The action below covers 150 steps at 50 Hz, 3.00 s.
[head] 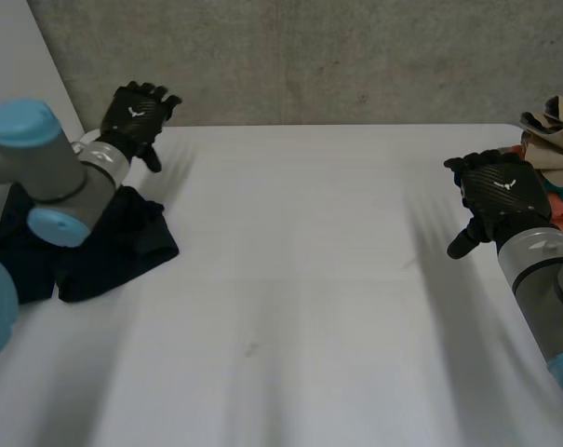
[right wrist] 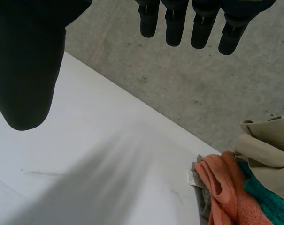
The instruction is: Fold the laundry.
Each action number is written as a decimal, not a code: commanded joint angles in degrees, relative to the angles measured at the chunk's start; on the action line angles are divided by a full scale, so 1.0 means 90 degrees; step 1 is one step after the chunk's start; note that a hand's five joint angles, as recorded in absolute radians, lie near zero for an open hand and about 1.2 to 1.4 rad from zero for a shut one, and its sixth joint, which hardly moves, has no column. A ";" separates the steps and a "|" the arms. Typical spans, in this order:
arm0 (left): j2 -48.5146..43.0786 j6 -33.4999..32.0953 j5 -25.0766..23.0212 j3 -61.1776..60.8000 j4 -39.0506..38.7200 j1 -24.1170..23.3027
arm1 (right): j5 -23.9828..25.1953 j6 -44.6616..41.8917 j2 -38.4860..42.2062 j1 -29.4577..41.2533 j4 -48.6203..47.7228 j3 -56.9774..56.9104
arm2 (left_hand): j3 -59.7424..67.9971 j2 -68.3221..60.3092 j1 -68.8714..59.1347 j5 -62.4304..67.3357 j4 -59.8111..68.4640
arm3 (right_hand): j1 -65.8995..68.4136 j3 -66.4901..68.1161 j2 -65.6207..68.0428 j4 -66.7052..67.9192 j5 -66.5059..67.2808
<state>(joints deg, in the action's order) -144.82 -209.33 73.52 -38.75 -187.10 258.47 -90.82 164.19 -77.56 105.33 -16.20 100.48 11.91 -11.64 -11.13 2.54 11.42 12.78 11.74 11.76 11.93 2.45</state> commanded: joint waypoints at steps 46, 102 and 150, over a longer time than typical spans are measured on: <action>0.0201 -0.2679 0.0552 -0.1328 -0.0412 0.1516 | 0.0277 -0.0059 0.0033 0.0240 0.0013 0.0135 | 0.7565 -0.7595 -0.7652 0.7495 0.7620 | -0.0309 -0.0194 -0.0196 -0.0214 -0.0272; 0.6033 0.2135 -0.0210 -0.6407 0.0161 -0.0234 | 0.2758 -0.0977 0.0452 0.0220 0.2911 -0.2413 | -0.0096 0.0066 0.0009 -0.0166 -0.0041 | -0.0309 -0.0194 -0.0196 -0.0214 -0.0272; 0.2956 0.1031 -0.0954 -0.4555 -0.0401 0.1820 | 0.0280 0.0039 0.5464 0.2233 0.2156 -0.8283 | 0.7565 -0.7595 -0.7652 0.7495 0.7620 | 0.7469 0.7584 0.7582 0.7564 0.7506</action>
<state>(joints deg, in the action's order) -119.30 -203.11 62.21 -86.20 -184.05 279.44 -79.98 164.89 -25.54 127.37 16.18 26.80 67.98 -68.23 -65.92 56.92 68.43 61.43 67.53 66.86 67.94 54.27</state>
